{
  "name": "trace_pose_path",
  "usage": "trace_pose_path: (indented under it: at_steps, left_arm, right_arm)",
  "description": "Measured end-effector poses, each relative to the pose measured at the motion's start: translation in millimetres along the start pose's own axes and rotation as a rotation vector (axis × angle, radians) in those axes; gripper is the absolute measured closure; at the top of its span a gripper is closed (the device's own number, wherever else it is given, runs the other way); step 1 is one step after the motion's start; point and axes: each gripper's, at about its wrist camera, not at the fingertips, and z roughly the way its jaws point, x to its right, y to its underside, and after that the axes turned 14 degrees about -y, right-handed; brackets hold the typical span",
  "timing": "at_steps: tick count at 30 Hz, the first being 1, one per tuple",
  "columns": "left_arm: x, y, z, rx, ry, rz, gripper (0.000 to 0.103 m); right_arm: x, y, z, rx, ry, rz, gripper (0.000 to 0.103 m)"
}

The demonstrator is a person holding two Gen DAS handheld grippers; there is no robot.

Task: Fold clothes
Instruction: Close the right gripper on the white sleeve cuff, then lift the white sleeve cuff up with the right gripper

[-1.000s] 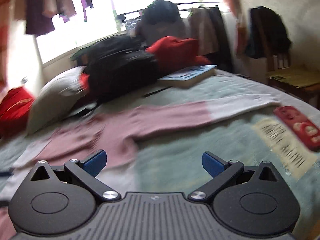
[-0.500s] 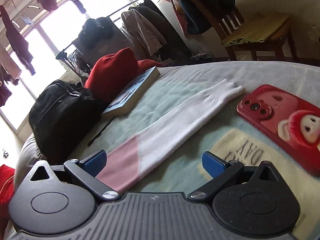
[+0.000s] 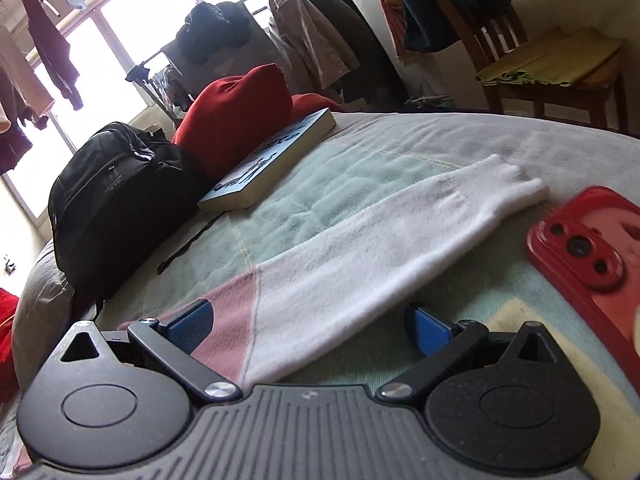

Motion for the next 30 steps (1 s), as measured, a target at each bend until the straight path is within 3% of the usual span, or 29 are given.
trace_pose_path:
  at_steps: [14,22,30]
  left_arm:
    - [-6.8,3.9,13.8,-0.065,-0.016,-0.027,0.001]
    - [-8.0,2.4,9.0,-0.047,-0.009,-0.032,0.001]
    - [-5.4,0.4,-1.4,-0.038,0.021,-0.017,0.001]
  right_arm:
    - [20.6,-30.1,33.5,0.037,-0.052,0.042,0.0]
    - [-6.0,-31.3,37.7,0.035,-0.104,0.004,0.0]
    - [-57.1,-37.3,33.5,0.03,-0.154,-0.072,0.0]
